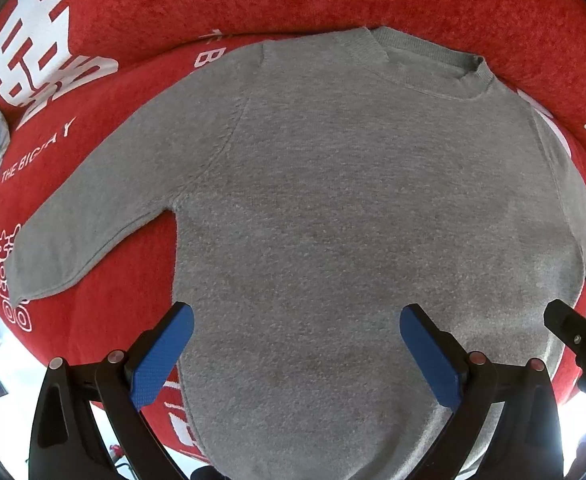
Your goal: Fold small clothes
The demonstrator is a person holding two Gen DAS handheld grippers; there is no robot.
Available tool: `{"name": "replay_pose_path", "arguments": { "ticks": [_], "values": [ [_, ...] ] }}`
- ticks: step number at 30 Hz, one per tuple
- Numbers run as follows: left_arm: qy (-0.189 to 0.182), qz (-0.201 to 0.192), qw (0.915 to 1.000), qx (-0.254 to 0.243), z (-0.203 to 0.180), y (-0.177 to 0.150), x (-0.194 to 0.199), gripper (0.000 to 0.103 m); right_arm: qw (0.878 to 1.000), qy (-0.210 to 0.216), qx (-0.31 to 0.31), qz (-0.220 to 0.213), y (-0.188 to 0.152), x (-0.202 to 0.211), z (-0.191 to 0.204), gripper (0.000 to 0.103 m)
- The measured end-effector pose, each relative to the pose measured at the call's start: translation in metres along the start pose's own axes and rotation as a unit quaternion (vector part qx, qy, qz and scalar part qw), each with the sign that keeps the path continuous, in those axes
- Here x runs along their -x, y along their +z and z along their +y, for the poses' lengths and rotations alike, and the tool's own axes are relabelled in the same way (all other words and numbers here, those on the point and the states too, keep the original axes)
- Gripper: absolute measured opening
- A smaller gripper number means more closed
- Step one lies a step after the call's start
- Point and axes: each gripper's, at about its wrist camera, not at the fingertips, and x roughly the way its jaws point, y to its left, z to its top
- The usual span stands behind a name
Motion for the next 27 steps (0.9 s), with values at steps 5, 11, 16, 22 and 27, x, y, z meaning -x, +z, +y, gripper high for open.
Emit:
{"name": "replay_pose_path", "arguments": {
  "ticks": [5,11,16,22,27],
  "values": [
    [-0.001,0.001,1.0000,-0.001,0.002,-0.001,0.000,0.103,1.000,0.002,-0.001,0.001,0.001,0.000,0.001,0.103],
    [-0.001,0.001,1.0000,0.000,0.003,-0.003,0.001,0.103,1.000,0.003,0.000,0.002,0.002,-0.001,0.001,0.103],
    [-0.001,0.001,1.0000,0.000,0.003,-0.003,0.001,0.103,1.000,0.002,-0.001,0.002,0.002,0.000,0.003,0.103],
    [-0.001,0.000,1.0000,-0.001,0.003,-0.008,0.001,0.103,1.000,0.002,-0.002,0.001,0.000,-0.001,0.005,0.103],
    [-0.001,-0.001,1.0000,-0.001,0.003,-0.010,0.001,0.103,1.000,0.003,-0.002,0.001,-0.002,-0.001,0.005,0.103]
  ]
}}
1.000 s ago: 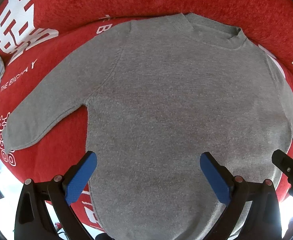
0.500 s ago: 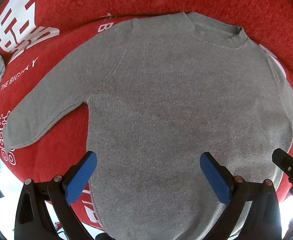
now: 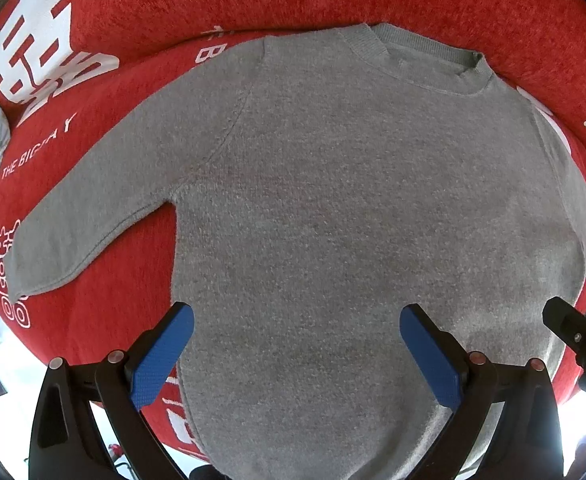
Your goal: Fold small clothes
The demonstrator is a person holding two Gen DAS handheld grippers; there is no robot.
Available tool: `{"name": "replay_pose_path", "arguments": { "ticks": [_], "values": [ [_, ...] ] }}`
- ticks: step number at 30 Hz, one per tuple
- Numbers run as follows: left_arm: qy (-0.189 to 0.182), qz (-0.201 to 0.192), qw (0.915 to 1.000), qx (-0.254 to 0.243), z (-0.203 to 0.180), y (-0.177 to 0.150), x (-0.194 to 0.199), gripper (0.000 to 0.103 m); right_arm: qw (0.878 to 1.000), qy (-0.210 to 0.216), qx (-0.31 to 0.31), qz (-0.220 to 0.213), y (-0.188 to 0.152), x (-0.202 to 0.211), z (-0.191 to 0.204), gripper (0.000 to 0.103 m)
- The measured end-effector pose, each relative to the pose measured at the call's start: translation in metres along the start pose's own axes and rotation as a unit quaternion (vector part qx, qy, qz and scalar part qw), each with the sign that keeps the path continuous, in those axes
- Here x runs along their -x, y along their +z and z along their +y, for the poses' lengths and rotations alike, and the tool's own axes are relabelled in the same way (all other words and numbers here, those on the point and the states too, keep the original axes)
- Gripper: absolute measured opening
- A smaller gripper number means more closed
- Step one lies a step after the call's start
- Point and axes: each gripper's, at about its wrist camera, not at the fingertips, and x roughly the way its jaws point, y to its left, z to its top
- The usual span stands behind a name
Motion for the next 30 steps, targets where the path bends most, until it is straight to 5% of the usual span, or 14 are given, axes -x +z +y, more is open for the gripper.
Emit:
{"name": "replay_pose_path", "arguments": {
  "ticks": [30],
  "values": [
    [-0.020,-0.008,0.9998,0.006,0.011,0.003,0.001,0.103,1.000,-0.003,0.005,-0.009,-0.005,0.002,0.010,0.103]
  ]
}}
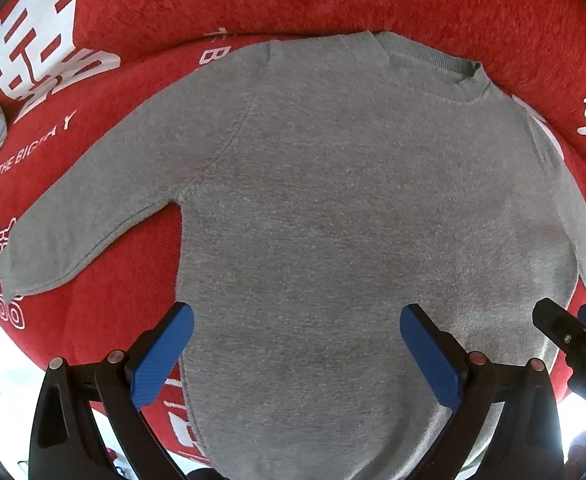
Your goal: Fold small clothes
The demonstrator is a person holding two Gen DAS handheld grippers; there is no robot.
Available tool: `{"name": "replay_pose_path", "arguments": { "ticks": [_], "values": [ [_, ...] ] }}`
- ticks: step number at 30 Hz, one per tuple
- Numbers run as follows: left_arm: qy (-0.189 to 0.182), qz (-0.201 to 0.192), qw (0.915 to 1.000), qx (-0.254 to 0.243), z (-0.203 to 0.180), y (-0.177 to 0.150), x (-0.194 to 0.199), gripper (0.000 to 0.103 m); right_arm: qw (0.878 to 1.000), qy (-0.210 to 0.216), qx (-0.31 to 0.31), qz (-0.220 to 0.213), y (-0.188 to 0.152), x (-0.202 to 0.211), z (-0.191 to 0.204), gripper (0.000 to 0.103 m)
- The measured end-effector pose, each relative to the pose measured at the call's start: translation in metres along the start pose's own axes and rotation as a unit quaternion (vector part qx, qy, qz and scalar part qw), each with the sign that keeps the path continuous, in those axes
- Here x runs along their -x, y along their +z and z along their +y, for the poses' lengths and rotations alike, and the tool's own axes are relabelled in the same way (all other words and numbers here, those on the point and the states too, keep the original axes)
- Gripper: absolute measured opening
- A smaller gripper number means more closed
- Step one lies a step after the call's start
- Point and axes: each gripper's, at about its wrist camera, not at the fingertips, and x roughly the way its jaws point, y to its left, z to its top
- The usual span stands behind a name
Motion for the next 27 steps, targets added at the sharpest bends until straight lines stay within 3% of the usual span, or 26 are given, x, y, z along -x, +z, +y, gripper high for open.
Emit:
{"name": "replay_pose_path", "arguments": {
  "ticks": [12,17,22,27],
  "values": [
    [-0.033,-0.004,0.9990,0.029,0.035,-0.002,-0.004,0.103,1.000,-0.001,0.019,-0.007,-0.001,0.003,0.027,0.103],
    [-0.067,-0.023,0.9939,0.084,0.089,-0.006,-0.006,0.103,0.999,0.007,0.051,-0.010,-0.002,0.005,0.054,0.103],
    [-0.076,-0.044,0.9815,0.170,0.176,-0.019,-0.016,0.103,0.996,0.020,0.092,-0.006,-0.006,0.000,0.090,0.103],
    [-0.093,-0.065,0.9565,0.269,0.256,-0.042,-0.040,0.103,0.991,0.035,0.132,0.005,-0.015,-0.010,0.131,0.103]
  ]
}}
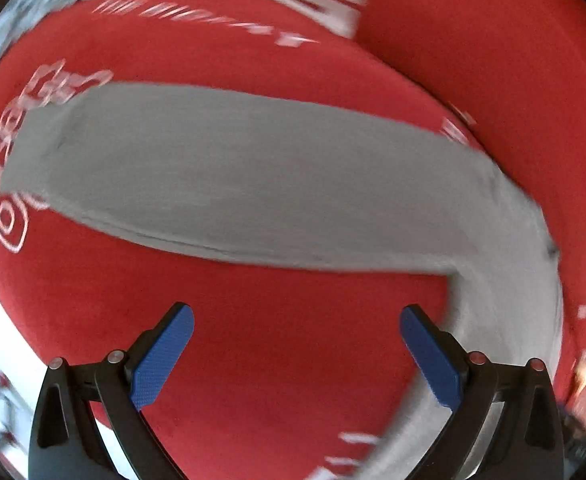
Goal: Fold small clothes
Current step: 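Grasp the sweater sleeve nearest the left tool with the left tool, then fold the held sleeve across the sweater body with the left tool, release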
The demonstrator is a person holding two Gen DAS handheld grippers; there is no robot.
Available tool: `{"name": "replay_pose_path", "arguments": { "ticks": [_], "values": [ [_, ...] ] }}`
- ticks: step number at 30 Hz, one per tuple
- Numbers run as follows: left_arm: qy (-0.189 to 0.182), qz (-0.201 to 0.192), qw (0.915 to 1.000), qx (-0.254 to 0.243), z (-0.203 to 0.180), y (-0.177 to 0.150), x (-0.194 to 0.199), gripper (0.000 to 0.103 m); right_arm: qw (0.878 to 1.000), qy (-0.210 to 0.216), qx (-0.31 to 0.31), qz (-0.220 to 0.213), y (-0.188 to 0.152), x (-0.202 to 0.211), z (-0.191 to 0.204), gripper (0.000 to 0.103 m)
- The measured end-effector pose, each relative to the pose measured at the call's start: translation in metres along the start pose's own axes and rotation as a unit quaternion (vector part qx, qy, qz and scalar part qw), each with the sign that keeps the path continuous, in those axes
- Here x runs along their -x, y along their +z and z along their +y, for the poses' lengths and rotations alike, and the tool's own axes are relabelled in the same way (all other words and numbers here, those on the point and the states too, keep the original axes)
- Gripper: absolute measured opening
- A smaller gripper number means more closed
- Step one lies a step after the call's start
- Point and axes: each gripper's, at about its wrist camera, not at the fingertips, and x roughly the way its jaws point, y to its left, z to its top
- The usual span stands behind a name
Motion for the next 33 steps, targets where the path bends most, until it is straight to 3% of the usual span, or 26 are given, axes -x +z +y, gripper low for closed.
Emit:
{"name": "replay_pose_path", "arguments": {
  "ticks": [5,9,14,15,16,17,18,20,23,27,29,33],
  "values": [
    [-0.085,0.017,0.9900,0.111,0.053,0.015,-0.034,0.103,0.999,0.014,0.042,0.011,-0.003,-0.011,0.038,0.103],
    [-0.140,-0.016,0.9777,0.156,0.062,0.025,-0.037,0.103,0.997,0.020,0.068,0.018,-0.004,-0.016,0.056,0.103],
    [-0.168,-0.042,0.9671,0.187,0.072,0.047,-0.036,0.103,0.996,0.022,0.084,0.019,-0.002,-0.020,0.072,0.103],
    [-0.161,-0.047,0.9680,0.186,0.070,0.048,-0.035,0.096,0.996,0.024,0.086,0.018,-0.003,-0.020,0.074,0.103],
    [-0.147,-0.055,0.9706,0.183,0.069,0.050,-0.033,0.089,0.996,0.026,0.087,0.018,-0.004,-0.020,0.076,0.103],
    [-0.136,-0.060,0.9731,0.176,0.067,0.050,-0.031,0.066,0.995,0.028,0.089,0.018,-0.005,-0.019,0.077,0.103],
    [-0.126,-0.059,0.9768,0.163,0.064,0.053,-0.032,0.035,0.995,0.029,0.089,0.019,-0.006,-0.019,0.078,0.103],
    [-0.118,-0.049,0.9804,0.150,0.059,0.056,-0.039,0.013,0.995,0.031,0.087,0.020,-0.007,-0.019,0.078,0.103],
    [-0.111,-0.073,0.9839,0.119,0.055,0.056,-0.028,0.013,0.996,0.037,0.076,0.018,-0.010,-0.016,0.071,0.103],
    [-0.106,-0.118,0.9867,0.035,0.021,0.057,0.006,0.013,0.997,0.046,0.060,0.010,-0.015,-0.009,0.057,0.103],
    [-0.106,-0.132,0.9854,-0.011,-0.004,0.059,0.018,0.013,0.998,0.050,0.049,0.004,-0.016,-0.006,0.049,0.103],
    [-0.119,-0.153,0.9746,-0.111,-0.073,0.055,0.043,0.013,0.998,0.055,0.019,-0.007,-0.019,0.004,0.023,0.103]
  ]
}}
